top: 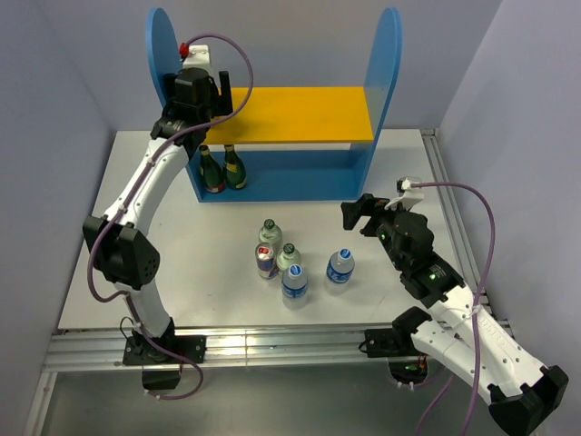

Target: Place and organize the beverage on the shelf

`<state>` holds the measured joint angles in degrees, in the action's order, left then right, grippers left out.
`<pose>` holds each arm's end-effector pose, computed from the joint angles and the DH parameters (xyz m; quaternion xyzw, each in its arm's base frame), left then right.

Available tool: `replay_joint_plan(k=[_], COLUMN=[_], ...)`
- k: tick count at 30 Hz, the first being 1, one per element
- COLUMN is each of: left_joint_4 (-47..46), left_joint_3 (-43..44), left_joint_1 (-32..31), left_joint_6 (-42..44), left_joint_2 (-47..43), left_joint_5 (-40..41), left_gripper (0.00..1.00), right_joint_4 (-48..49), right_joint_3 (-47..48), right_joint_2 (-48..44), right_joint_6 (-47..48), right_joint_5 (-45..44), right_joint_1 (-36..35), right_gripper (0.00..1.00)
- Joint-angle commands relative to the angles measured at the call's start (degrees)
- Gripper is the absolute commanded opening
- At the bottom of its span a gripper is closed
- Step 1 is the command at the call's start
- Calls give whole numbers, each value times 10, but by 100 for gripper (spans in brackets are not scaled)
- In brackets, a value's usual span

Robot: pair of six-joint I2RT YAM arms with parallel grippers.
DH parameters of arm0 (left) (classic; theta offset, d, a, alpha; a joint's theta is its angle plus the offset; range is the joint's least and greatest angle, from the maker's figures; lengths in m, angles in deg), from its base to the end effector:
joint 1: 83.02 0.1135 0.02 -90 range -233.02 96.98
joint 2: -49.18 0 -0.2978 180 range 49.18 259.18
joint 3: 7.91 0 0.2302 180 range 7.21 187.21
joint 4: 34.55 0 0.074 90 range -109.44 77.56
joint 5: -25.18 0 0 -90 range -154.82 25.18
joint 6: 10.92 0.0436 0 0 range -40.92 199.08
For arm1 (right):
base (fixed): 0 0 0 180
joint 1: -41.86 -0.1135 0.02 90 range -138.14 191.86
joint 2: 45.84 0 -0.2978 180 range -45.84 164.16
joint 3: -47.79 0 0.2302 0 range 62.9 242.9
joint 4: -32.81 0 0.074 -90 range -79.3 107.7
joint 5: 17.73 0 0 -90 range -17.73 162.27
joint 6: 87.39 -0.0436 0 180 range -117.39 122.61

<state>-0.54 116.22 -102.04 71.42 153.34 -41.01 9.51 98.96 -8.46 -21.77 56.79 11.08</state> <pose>0.4025 -0.1201 0.4532 -0.0500 0.7800 0.0193 0.6234 0.1102 0.0521 0.3300 0.0447 0.7600 0.2053 0.6150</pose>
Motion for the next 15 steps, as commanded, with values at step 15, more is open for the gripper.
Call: replay_joint_plan(k=[15], left_joint_4=[21], left_joint_3=[-359], left_joint_1=[-276], left_joint_6=[-119], left_joint_2=[-373], left_joint_5=[215], left_gripper=[99], right_joint_4=[12], right_joint_3=[2], right_joint_2=[-1], right_joint_6=[-1], right_joint_5=[-20], right_joint_1=[-4], right_gripper=[99])
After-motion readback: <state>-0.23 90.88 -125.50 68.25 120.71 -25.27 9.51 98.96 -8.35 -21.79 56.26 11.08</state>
